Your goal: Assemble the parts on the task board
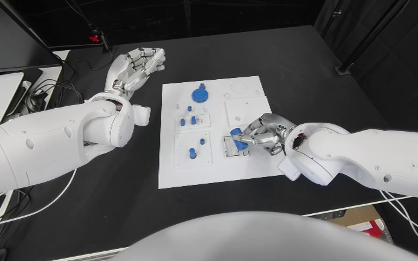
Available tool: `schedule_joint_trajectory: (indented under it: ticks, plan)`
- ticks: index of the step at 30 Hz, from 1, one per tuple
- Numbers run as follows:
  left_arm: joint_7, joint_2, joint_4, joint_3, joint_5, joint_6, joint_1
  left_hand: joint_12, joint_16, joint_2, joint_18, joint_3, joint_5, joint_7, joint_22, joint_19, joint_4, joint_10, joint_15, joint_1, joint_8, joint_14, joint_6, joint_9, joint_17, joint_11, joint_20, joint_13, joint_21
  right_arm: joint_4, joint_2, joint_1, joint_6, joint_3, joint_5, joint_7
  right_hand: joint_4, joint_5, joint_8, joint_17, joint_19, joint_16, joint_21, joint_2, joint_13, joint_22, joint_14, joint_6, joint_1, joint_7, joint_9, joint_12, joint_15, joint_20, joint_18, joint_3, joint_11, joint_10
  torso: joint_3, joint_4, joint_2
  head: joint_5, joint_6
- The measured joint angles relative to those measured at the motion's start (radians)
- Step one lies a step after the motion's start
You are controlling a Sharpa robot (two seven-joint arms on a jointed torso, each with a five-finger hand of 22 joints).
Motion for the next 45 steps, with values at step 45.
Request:
schedule_joint_trajectory:
  ticks: [45]
  plan:
    - [0.000, -0.004, 0.002, 0.000, 0.000, 0.001, 0.000, 0.004, 0.004, 0.004, 0.000, -0.003, 0.000, 0.000, -0.001, 0.000, -0.003, 0.000, 0.000, 0.004, 0.004, 0.000, 0.000, -0.001, -0.002, 0.000, 0.000, 0.000, 0.000, -0.018, 0.071, -0.002, 0.124, 0.001, -0.356, -0.186, 0.000, -0.018, -0.023, 0.000, 0.000, 0.000, 0.000, 0.028, 0.000, 0.000, 0.000, 0.034, -0.051, -0.019, -0.006, 0.000, 0.000, 0.000, 0.000, -0.042, 0.000, 0.000, 0.0008, 0.0007, 0.000, -0.005, 0.000]
